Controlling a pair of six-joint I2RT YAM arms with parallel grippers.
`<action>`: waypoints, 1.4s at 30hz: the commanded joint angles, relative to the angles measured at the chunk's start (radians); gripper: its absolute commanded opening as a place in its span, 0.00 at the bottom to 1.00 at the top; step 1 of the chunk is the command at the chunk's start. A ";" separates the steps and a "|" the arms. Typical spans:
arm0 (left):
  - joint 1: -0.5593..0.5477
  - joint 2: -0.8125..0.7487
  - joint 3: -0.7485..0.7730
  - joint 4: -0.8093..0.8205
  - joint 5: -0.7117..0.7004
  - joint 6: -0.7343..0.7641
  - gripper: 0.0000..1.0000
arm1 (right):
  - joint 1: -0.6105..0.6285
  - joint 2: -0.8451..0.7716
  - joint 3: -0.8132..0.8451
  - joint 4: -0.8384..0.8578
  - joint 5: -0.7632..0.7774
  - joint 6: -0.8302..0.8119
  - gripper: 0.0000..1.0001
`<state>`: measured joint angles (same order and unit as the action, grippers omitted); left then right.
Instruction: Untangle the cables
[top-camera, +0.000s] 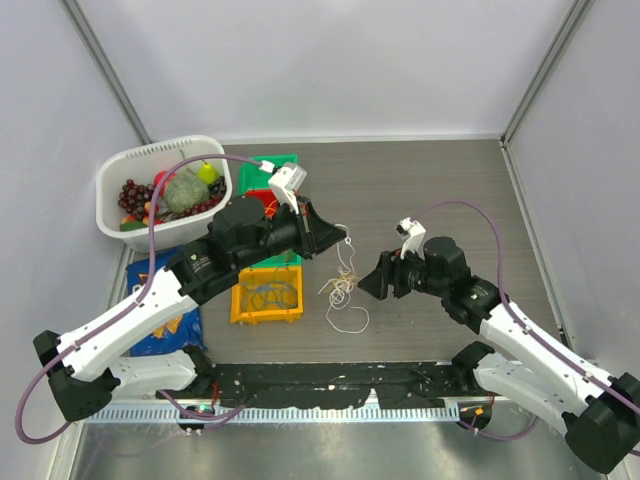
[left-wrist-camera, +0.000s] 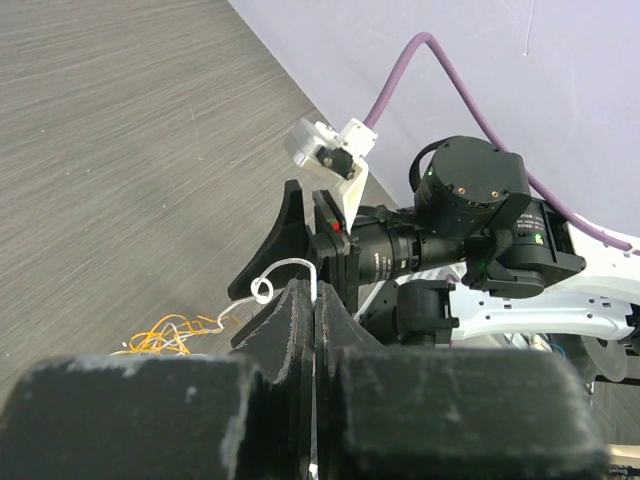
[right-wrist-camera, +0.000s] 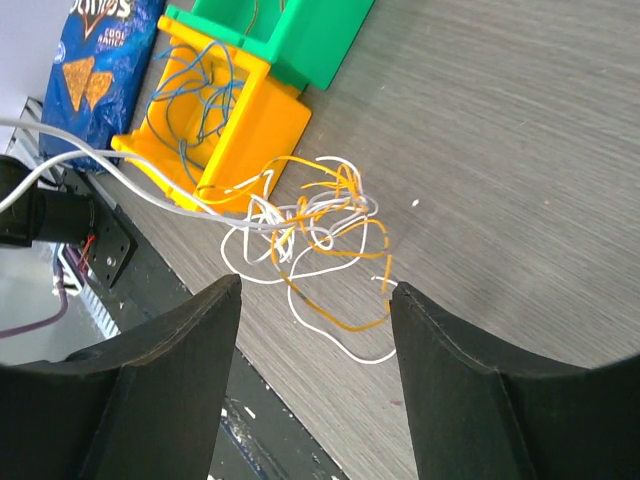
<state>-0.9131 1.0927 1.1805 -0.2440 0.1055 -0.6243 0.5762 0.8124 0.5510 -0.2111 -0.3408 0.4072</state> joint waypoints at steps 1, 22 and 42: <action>0.005 -0.022 0.008 0.038 -0.006 0.015 0.00 | 0.048 0.024 -0.003 0.045 0.028 -0.002 0.66; 0.023 0.180 -0.166 0.090 -0.216 0.049 0.00 | 0.094 -0.119 0.254 -0.135 0.131 0.018 0.01; 0.022 0.504 -0.335 0.285 -0.145 -0.043 0.00 | 0.093 0.022 1.213 -0.148 0.595 -0.093 0.01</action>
<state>-0.8936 1.5738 0.8661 -0.0463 -0.0460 -0.6533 0.6659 0.7868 1.6302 -0.4263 0.1600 0.3618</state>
